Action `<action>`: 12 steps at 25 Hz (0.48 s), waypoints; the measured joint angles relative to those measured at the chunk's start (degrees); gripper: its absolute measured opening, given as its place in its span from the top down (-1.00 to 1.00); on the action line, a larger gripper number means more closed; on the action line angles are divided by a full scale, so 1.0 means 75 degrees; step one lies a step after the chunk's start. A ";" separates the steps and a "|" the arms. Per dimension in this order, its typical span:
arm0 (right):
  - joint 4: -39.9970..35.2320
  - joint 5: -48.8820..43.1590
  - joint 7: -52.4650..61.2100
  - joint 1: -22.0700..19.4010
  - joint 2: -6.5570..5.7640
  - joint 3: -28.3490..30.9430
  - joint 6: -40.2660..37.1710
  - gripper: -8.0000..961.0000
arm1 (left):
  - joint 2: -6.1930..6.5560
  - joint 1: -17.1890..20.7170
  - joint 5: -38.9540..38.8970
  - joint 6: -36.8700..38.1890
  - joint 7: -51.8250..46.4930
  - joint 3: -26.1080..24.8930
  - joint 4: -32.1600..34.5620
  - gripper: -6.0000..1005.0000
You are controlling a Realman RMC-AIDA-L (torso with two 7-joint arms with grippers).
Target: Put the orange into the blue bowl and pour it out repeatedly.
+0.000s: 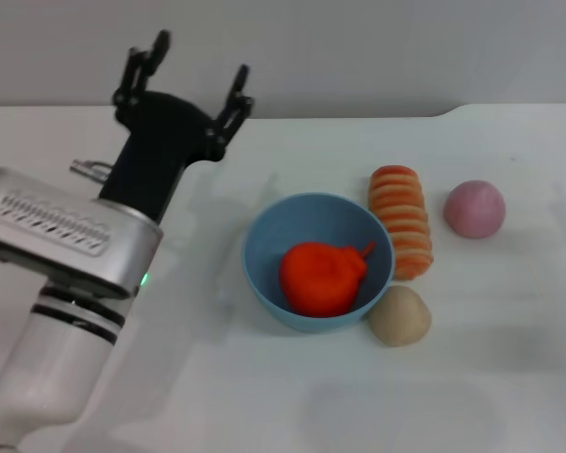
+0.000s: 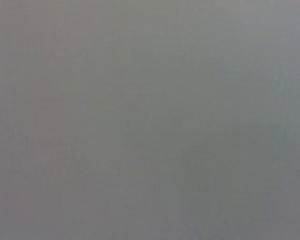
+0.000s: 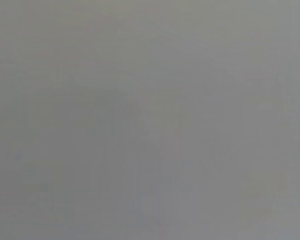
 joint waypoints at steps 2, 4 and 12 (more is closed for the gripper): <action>0.0358 0.0524 -0.0223 -0.0003 0.0014 0.0003 -0.0097 -0.41 | 0.0010 -0.0006 -0.0318 -0.0024 -0.0024 0.0133 -0.0085 -0.62; 0.0612 0.0788 -0.0273 -0.0046 0.0027 0.0011 -0.0187 -0.41 | 0.0018 0.0012 -0.0501 -0.0029 -0.0032 0.0247 -0.0227 -0.62; 0.0851 0.0831 -0.0295 -0.0089 0.0016 0.0032 -0.0225 -0.41 | 0.0012 -0.0024 -0.0519 0.0121 -0.0036 0.0353 -0.0455 -0.61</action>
